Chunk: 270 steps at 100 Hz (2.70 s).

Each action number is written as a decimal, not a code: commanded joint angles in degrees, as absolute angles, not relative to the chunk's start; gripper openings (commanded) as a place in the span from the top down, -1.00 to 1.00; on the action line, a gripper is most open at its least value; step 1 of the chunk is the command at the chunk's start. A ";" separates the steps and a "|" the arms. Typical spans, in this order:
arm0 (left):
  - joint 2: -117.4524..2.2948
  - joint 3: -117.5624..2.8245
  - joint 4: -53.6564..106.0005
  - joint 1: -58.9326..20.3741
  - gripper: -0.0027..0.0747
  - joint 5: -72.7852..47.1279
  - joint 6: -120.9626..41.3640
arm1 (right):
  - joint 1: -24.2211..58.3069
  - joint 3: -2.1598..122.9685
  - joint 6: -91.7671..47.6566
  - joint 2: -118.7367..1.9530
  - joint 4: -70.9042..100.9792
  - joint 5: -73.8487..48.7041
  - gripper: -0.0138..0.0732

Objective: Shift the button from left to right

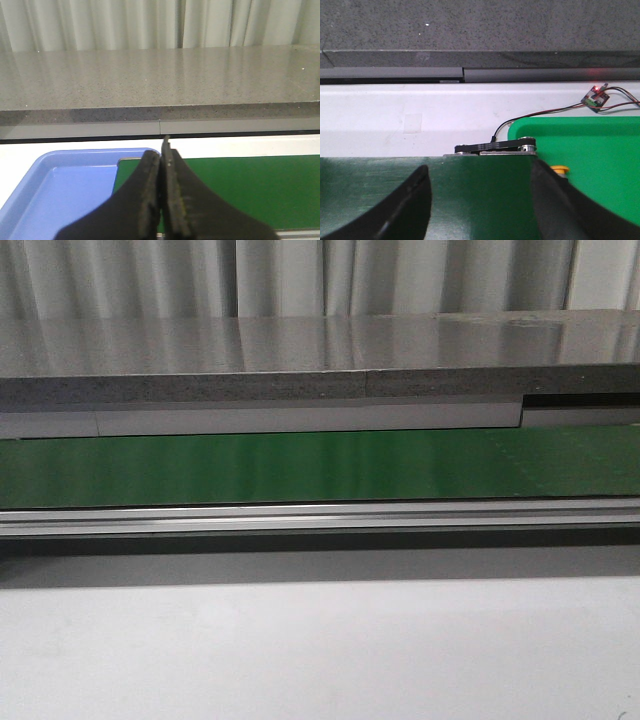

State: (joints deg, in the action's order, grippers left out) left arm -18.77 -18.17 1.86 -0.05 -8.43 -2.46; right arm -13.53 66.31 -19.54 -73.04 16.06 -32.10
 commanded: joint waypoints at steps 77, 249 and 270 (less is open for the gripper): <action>-19.09 -19.83 2.41 -0.40 0.98 -3.89 -2.26 | -13.33 35.35 -20.93 -22.20 19.37 -34.90 -0.34; -19.09 -19.83 2.41 -0.40 0.98 -3.89 -2.26 | -3.27 26.03 -10.63 -15.20 9.77 -26.13 0.84; -19.09 -19.83 2.41 -0.40 0.98 -3.89 -2.26 | 0.54 18.85 1.98 -8.97 -2.33 -20.17 0.84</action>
